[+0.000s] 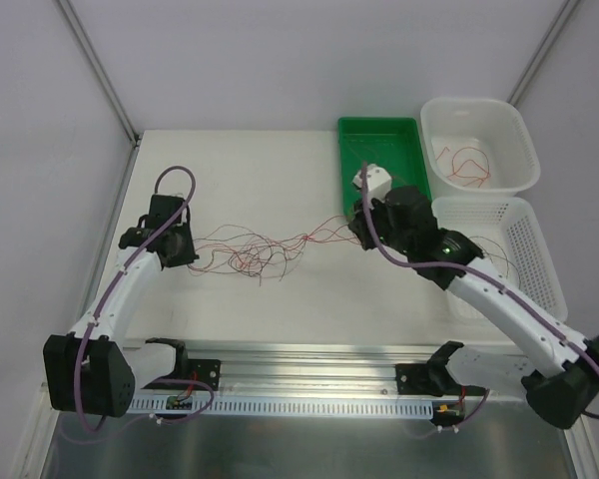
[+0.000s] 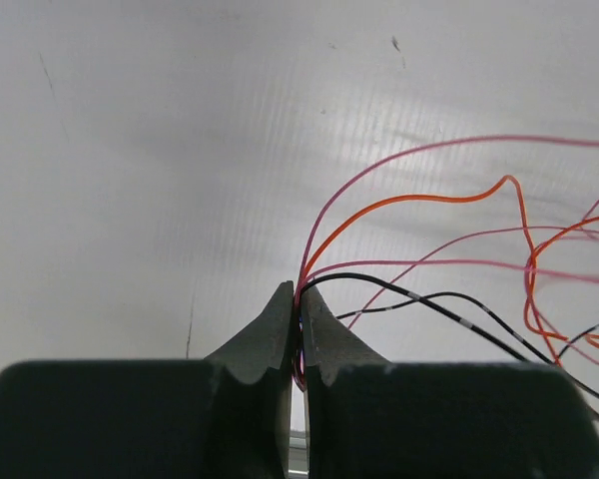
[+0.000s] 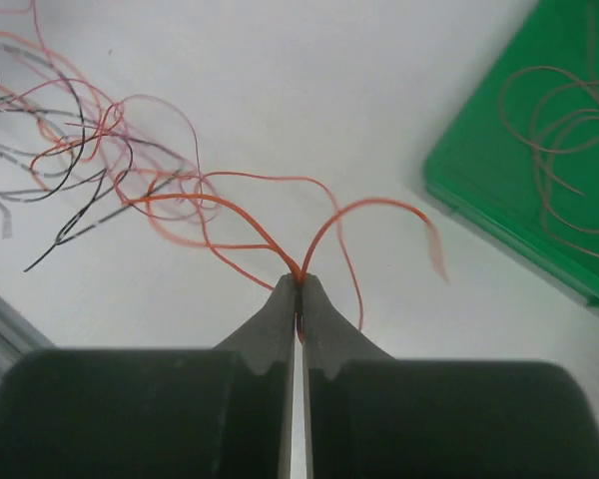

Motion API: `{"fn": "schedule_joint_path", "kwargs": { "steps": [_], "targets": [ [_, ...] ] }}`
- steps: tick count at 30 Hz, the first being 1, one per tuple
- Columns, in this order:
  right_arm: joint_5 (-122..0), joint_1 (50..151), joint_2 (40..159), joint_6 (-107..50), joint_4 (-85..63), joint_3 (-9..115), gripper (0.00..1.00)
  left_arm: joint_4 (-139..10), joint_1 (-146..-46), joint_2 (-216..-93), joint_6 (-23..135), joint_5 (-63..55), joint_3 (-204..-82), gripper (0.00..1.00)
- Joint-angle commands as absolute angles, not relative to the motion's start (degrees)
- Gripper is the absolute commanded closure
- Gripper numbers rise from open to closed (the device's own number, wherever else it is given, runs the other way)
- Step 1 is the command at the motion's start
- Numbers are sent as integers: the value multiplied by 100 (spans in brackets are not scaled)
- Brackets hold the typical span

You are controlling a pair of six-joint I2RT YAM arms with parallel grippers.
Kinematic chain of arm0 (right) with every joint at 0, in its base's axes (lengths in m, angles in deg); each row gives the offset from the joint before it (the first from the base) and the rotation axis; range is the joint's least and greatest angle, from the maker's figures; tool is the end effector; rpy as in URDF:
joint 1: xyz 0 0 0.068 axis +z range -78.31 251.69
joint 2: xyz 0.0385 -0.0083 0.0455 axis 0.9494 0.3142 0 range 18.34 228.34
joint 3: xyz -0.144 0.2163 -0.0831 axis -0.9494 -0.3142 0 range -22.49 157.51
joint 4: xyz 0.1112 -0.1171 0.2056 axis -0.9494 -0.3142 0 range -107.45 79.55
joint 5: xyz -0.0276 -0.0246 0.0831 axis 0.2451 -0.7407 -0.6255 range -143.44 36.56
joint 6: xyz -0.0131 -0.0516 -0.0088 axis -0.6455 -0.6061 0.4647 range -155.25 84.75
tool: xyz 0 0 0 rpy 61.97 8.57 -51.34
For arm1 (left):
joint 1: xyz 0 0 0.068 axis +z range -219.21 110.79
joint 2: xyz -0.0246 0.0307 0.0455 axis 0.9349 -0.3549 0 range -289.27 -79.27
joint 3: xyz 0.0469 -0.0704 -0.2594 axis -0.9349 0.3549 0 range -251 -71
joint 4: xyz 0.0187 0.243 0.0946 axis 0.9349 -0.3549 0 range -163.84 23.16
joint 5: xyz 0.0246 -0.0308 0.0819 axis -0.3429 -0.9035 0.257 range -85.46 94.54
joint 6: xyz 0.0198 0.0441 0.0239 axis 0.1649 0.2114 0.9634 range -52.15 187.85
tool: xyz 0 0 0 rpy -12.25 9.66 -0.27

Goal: Untangle the cables

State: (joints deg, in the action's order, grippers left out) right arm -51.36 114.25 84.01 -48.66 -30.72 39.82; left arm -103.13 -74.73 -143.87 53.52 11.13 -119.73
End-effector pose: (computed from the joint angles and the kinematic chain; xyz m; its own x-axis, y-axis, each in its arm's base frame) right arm 0.1922 0.1747 0.3557 -0.1362 -0.4396 -0.8878 -0.7021 0.6751 -0.2265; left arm 0.2252 -0.0178 0.2563 -0.7679 -0.1728 -0.6168 -0.1699 0.9834 -0.0640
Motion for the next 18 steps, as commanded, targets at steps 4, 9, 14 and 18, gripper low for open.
{"fn": "schedule_joint_path", "kwargs": {
  "steps": [4,9,14,18],
  "targets": [
    [-4440,10949,6942,-4448,-3234,3403,99,-10375,-7063,-14352,5186,1280,-12171,100],
    [-3912,10668,6405,-4124,-3321,3008,99,-10375,-6772,-14238,5027,1307,-12233,100],
    [-4245,10316,6501,-3561,-3374,2516,99,-10366,-6728,-14176,4895,1263,-12382,100],
    [-4675,10324,7045,-3244,-3357,2234,99,-10366,-6737,-14220,4877,711,-12584,100]
  ]
}}
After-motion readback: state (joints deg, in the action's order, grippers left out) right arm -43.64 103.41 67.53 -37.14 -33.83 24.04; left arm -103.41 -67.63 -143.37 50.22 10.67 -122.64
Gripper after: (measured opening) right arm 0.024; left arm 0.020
